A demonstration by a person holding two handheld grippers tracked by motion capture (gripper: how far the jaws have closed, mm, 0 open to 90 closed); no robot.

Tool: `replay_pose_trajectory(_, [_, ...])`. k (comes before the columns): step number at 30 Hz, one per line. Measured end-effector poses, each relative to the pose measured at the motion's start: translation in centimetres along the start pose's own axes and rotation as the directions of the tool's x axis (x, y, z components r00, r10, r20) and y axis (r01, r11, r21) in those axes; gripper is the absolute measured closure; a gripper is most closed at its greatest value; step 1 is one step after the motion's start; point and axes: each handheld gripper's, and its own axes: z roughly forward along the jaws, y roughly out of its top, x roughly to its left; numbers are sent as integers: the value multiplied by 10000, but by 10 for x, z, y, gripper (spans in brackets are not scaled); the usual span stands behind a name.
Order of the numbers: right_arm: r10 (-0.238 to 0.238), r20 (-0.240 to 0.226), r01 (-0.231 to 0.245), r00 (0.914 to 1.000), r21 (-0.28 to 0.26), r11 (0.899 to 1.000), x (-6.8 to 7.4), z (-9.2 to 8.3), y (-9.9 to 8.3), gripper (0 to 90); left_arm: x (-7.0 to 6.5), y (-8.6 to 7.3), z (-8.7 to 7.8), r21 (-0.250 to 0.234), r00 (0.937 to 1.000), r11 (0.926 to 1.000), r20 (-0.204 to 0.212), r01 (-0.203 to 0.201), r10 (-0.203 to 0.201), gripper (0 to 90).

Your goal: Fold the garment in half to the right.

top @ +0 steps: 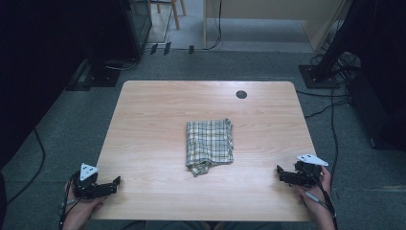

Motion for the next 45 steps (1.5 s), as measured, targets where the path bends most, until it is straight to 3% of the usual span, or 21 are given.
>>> replay_pose_trajectory(45, [481,526,-481,9975,-8,9988,-38,-34,-33,13,0,0,0,-4,10000,10000,1,2,-2,4])
